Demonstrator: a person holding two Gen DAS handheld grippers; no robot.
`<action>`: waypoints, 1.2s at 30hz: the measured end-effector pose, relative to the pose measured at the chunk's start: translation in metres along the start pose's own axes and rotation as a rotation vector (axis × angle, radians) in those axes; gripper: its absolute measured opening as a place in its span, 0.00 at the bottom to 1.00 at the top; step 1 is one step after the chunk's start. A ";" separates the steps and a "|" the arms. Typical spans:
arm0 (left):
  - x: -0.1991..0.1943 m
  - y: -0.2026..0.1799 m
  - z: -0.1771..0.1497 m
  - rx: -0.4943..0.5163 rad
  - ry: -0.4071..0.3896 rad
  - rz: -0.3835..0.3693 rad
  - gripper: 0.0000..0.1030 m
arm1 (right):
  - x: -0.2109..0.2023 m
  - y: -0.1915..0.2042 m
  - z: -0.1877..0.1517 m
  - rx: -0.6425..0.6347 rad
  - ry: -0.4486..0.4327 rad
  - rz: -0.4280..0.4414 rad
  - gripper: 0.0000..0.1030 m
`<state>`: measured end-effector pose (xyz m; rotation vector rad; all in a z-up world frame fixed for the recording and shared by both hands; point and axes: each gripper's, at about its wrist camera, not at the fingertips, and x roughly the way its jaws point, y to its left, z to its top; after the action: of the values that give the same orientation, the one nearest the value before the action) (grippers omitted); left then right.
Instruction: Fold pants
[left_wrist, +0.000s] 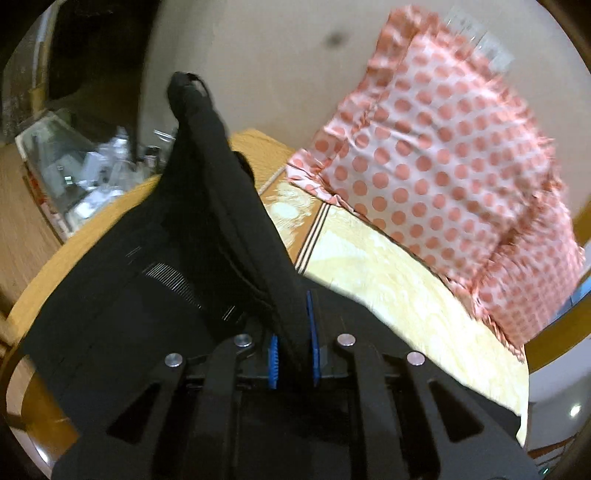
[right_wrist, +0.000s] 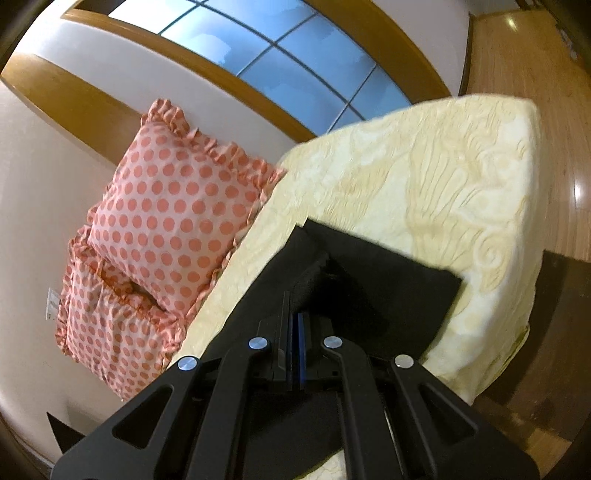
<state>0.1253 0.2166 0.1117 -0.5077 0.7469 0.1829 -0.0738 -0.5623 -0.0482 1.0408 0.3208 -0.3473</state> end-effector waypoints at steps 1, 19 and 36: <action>-0.016 0.009 -0.018 -0.007 -0.023 0.010 0.13 | -0.001 -0.003 0.001 0.008 -0.003 -0.004 0.02; -0.024 0.073 -0.098 -0.156 0.023 -0.017 0.15 | -0.001 -0.008 0.017 0.080 0.052 0.043 0.02; -0.042 0.081 -0.126 -0.126 0.022 0.011 0.18 | -0.008 -0.040 -0.003 0.100 0.078 -0.075 0.01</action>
<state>-0.0076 0.2240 0.0320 -0.6262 0.7633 0.2360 -0.0985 -0.5772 -0.0769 1.1441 0.4172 -0.3942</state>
